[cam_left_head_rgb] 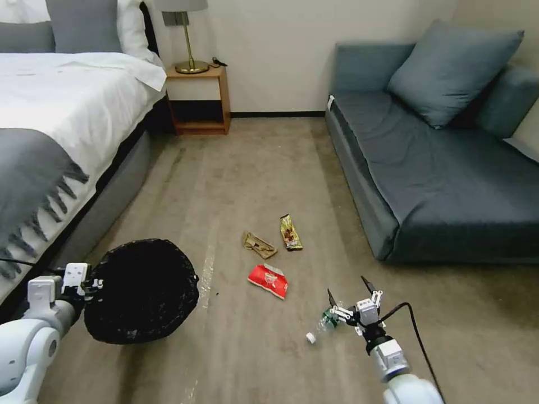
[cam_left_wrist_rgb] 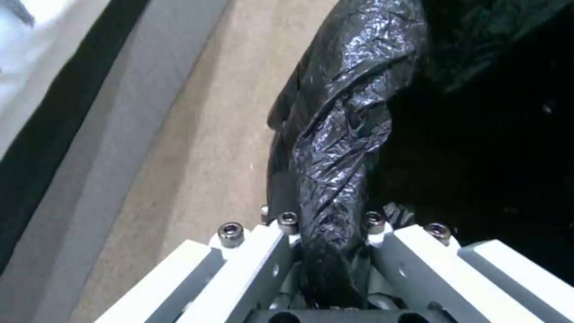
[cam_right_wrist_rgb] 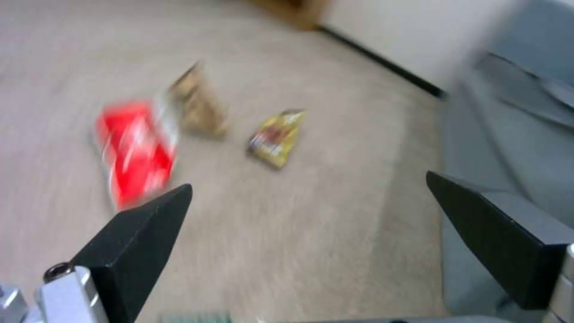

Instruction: Pick up the trash bin, then pick up the garbage on the floor and place it into the trash bin.

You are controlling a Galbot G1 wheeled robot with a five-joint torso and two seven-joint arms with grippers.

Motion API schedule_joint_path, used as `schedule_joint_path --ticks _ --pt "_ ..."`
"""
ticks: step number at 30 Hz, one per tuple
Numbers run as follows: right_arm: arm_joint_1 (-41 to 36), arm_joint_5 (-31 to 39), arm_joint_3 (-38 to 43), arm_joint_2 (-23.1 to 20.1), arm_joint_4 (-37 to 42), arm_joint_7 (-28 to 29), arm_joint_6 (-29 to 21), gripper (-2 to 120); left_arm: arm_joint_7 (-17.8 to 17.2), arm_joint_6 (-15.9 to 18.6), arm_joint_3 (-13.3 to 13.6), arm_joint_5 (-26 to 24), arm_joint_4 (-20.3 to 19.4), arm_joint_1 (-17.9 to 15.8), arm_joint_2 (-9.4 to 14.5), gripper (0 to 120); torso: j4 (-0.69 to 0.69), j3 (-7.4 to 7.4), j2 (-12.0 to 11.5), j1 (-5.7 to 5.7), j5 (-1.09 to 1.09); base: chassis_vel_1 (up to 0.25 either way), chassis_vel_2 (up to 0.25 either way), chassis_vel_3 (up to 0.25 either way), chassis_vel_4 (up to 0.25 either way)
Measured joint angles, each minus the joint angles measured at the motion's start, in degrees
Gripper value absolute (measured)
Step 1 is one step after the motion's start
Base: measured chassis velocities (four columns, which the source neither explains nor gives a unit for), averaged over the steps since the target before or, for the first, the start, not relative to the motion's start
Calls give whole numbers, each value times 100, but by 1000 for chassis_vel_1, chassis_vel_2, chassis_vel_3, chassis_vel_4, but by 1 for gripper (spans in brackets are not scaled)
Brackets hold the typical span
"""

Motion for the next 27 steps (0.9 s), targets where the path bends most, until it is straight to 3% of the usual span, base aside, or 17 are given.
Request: schedule_joint_path --ticks 1,4,5,10,11,17,23,27 --pt "0 0 0 0 0 0 0 100 0 0 0 0 0 0 0 2 0 0 0 0 0 0 0 0 0" --pt "465 -1119 -64 -519 -498 -818 656 100 11 0 -7 45 -102 158 -93 2 0 -1 0 0 0 0 0 0 0" --pt "465 -1119 -64 -519 -498 -818 656 100 11 0 -7 45 -102 158 -93 2 0 -1 0 0 0 0 0 0 0" --pt "1412 -2844 -538 -850 -1104 -1590 1763 100 13 -2 9 73 -237 279 -229 2 0 0 0 0 -1 0 0 0 0" --pt "1412 -2844 -538 -850 -1104 -1590 1763 100 13 -2 9 73 -237 279 -229 2 0 0 0 0 -1 0 0 0 0" --pt "2090 -3998 -887 -556 -1667 -1745 2170 100 13 -3 17 81 -279 328 -273 2 2 -1 0 0 -1 0 0 0 0" --pt "2653 -5622 -941 -40 -2449 -1741 2530 99 15 -5 18 78 -296 315 -250 2 1 0 0 0 -3 0 0 0 0" --pt "2780 -6001 -935 131 -2708 -1802 2598 93 15 -6 28 72 -295 274 -242 2 1 0 0 0 -3 0 0 0 0"
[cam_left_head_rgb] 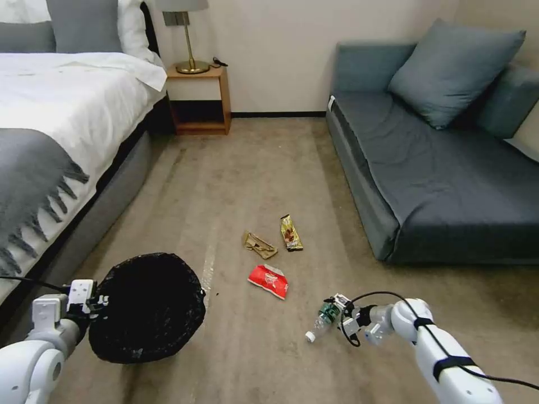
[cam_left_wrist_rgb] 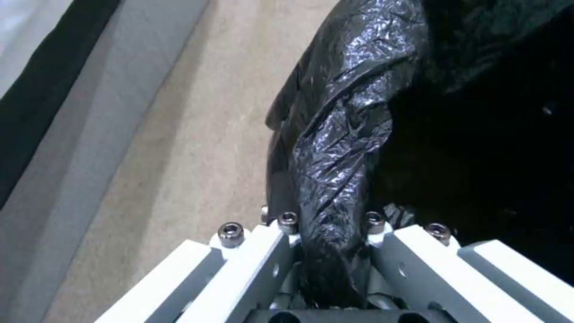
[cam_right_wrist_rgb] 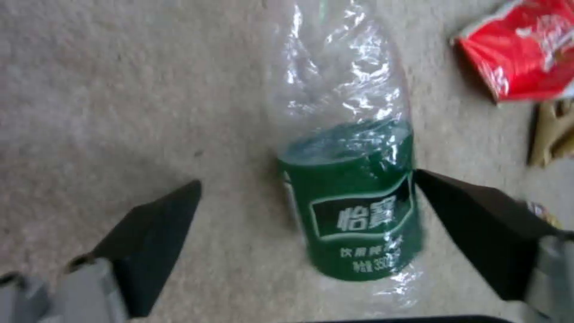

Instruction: Pick up the trash bin, then pick up the garbage on the floor and place it into the trash bin.

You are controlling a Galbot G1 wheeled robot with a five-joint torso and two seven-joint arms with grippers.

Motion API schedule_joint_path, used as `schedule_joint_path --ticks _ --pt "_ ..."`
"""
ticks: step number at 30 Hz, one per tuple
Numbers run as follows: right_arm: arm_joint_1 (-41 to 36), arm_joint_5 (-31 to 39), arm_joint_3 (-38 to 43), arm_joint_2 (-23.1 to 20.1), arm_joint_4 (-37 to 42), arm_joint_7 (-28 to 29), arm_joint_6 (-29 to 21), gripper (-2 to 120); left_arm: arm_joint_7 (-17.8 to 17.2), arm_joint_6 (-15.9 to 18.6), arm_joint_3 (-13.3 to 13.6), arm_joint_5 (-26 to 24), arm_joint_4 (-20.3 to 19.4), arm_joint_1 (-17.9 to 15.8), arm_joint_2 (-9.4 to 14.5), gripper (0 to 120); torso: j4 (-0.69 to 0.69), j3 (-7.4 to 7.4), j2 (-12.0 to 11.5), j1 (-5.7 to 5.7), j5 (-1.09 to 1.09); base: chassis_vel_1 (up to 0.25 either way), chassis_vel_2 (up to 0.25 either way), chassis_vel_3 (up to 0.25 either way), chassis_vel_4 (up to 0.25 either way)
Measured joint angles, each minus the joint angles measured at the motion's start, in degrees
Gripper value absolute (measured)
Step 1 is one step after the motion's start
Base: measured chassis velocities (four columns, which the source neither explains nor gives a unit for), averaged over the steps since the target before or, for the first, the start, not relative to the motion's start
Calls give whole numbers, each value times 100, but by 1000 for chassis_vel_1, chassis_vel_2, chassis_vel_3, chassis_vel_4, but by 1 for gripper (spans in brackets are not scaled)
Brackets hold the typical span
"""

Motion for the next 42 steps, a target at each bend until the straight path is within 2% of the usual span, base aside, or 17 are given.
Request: schedule_joint_path --ticks 3,9,13,14,17,20,23,24,27,28,29,31,32,33,37,39,42 --pt "128 -311 4 190 -187 -36 69 79 1 -1 35 -18 22 -70 -2 2 -5 -2 3 -1 -13 0 0 0 0" --pt "239 -488 -18 335 -346 57 79 66 0 -1 37 -35 46 -90 -14 2 -11 -3 4 -1 -18 0 0 0 0" --pt "296 -516 -89 430 -411 82 67 54 11 -1 30 -44 45 -72 -28 2 -5 -2 3 -1 -6 0 0 0 0" --pt "299 -509 -95 458 -435 87 53 48 13 -1 23 -48 44 -68 -37 2 1 -2 3 -1 -4 0 0 0 0" --pt "284 -422 -113 501 -450 93 36 37 16 -1 20 -54 42 -60 -52 2 8 -1 2 -1 15 0 0 0 0" --pt "216 -142 -122 451 -430 85 33 31 17 -1 21 -67 43 -64 -58 2 10 0 0 0 13 0 0 0 0" --pt "53 714 -146 234 -96 -132 13 23 8 -1 21 -112 59 -83 -61 2 3 4 -2 0 20 0 0 0 0" --pt "53 714 -146 234 -96 -132 13 23 8 -1 21 -112 59 -83 -61 2 3 4 -2 0 20 0 0 0 0" --pt "-135 2079 -262 -154 641 -420 -203 22 7 -1 22 -173 82 -94 -60 2 0 1 -1 0 1 0 0 0 0" --pt "-135 2079 -262 -154 641 -420 -203 22 7 -1 22 -173 82 -94 -60 2 0 1 -1 0 1 0 0 0 0" --pt "-309 3347 -485 -455 1358 -517 -581 22 1 -1 20 -205 93 -97 -58 2 -3 1 -1 0 7 0 0 0 0" --pt "-410 4521 -779 -720 2153 -448 -1065 22 -5 -1 20 -233 93 -92 -66 2 -2 1 -1 0 0 0 0 0 0" --pt "-428 4920 -931 -777 2438 -366 -1290 22 -8 -1 20 -244 90 -85 -74 2 -1 1 -1 0 -1 0 0 0 0" --pt "-428 4920 -931 -777 2438 -366 -1290 22 -8 -1 20 -244 90 -85 -74 2 -1 1 -1 0 -1 0 0 0 0" --pt "-279 6894 -2386 -795 3607 926 -2788 22 -16 0 22 -267 0 -28 -112 2 1 0 -1 0 1 0 0 0 0" --pt "-235 7118 -2592 -746 3708 1080 -2979 22 -15 -1 22 -272 -9 -19 -115 2 0 0 -1 0 1 0 0 0 0" --pt "84 8124 -3516 -355 4010 1743 -3827 22 -18 0 20 -309 -45 27 -118 2 1 0 -1 0 -1 0 0 0 0"
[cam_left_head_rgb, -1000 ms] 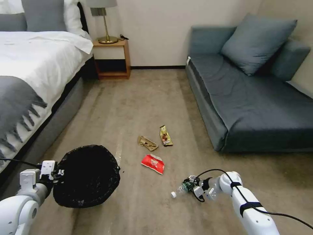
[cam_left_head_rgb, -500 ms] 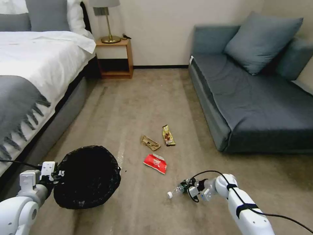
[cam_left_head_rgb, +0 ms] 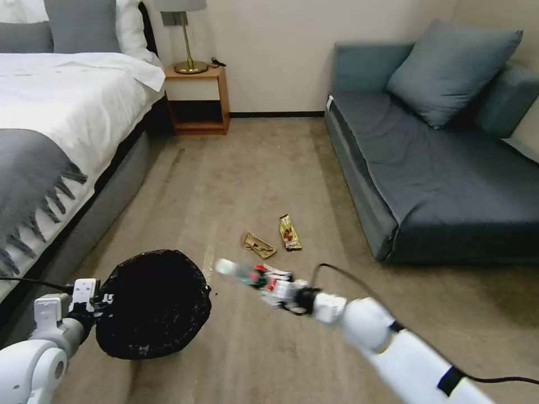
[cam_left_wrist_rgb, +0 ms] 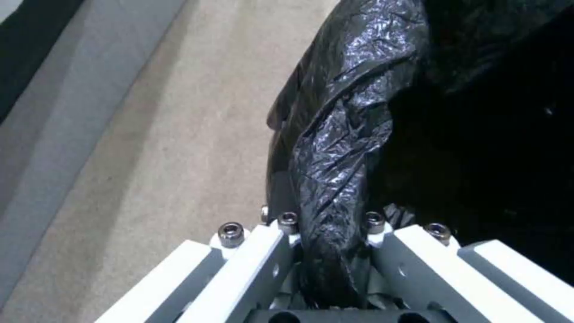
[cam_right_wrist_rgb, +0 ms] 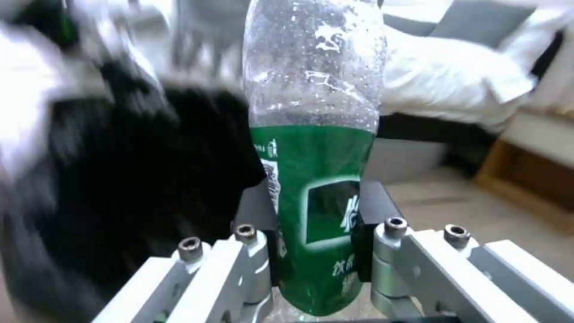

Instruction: Pick up the trash bin, then pick up the garbage on the floor and place it into the trash bin.

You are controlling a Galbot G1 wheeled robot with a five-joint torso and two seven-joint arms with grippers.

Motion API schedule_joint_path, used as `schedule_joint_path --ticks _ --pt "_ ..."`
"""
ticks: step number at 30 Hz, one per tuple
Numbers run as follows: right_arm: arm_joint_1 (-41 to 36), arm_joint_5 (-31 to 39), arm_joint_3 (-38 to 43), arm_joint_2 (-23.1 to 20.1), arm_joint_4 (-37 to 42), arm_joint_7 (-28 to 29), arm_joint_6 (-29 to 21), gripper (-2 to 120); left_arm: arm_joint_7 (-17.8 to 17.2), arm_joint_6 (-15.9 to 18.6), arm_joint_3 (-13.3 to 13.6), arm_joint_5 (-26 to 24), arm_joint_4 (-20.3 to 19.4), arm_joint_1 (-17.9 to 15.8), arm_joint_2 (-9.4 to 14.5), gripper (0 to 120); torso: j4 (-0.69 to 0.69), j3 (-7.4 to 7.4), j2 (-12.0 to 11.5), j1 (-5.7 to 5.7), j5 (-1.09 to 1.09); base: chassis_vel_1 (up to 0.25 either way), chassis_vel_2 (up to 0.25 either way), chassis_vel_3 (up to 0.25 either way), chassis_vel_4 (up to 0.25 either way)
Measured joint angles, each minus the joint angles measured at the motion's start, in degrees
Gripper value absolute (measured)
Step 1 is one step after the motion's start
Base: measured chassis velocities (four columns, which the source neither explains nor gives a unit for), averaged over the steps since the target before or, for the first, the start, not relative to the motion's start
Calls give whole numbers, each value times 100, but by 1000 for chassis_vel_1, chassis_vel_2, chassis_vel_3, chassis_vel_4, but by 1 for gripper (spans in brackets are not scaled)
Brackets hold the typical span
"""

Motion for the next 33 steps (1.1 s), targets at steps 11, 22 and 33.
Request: schedule_joint_path --ticks 11,22,33 --pt "1192 999 -1282 1220 -817 498 -682 22 -32 0 87 -52 -51 -68 -8 2 -1 0 0 0 -1 0 0 0 0" --pt "1309 828 -1656 1544 -942 1307 -870 36 -38 0 92 -90 -142 -59 -21 2 -1 0 1 0 0 0 0 0 0" --pt "1129 716 -1492 1288 -724 1188 -1054 78 -38 0 69 -154 -179 -40 -22 2 -1 0 1 0 1 0 0 0 0"
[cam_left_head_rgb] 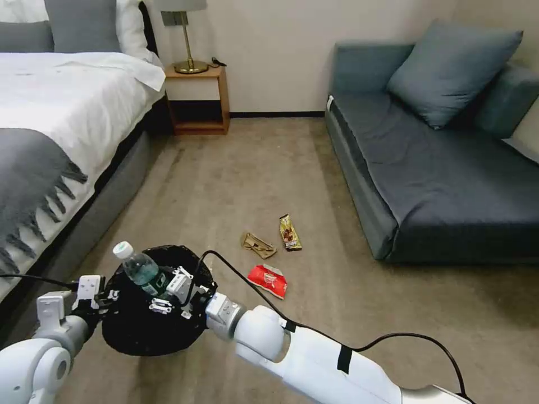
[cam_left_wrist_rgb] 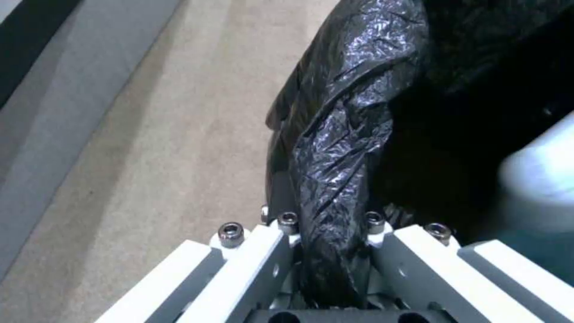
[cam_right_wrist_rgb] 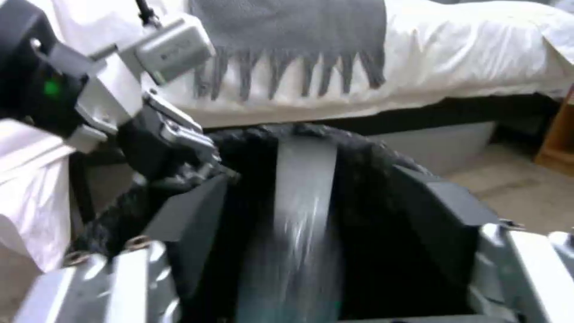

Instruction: Pick up the trash bin, then pick up the garbage on the floor and place it into the trash bin.

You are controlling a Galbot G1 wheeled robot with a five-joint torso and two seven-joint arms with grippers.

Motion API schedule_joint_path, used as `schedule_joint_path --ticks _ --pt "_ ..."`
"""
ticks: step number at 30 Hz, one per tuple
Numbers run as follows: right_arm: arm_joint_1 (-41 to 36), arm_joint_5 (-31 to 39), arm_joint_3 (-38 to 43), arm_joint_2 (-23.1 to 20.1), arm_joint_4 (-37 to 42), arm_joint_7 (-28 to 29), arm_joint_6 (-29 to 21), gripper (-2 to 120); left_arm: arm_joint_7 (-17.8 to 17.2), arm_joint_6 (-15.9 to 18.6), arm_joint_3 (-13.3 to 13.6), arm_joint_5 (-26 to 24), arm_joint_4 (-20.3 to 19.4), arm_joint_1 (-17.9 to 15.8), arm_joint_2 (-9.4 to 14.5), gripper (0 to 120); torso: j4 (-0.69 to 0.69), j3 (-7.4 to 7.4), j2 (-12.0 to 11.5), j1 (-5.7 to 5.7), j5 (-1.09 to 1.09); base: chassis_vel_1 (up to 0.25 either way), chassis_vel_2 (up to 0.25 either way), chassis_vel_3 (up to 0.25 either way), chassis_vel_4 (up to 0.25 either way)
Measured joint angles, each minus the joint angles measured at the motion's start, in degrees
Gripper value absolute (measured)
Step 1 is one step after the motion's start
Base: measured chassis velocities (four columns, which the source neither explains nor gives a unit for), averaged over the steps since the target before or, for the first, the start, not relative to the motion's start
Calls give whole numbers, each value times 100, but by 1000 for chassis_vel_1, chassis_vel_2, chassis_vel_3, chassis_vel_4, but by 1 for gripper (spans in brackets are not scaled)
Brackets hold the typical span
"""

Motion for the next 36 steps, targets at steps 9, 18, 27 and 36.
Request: schedule_joint_path --ticks 9,18,27,36 --pt "-499 -66 804 -360 509 -146 122 99 -5 0 -5 -4 19 -44 -21 2 1 0 0 0 1 0 0 0 0" --pt "-2147 -453 2782 -1190 1262 -441 1187 100 -9 0 -241 -69 187 -104 -1 2 -1 0 0 0 2 0 0 0 0" --pt "-3542 -939 3983 -989 1283 -547 1748 100 -8 1 -353 -133 289 -55 -44 2 0 -1 0 0 2 0 0 0 0" --pt "-3801 -1097 4187 -914 1061 -678 1931 100 -3 1 -368 -138 265 -20 -89 2 1 -1 0 -1 1 -30 21 29 -23"
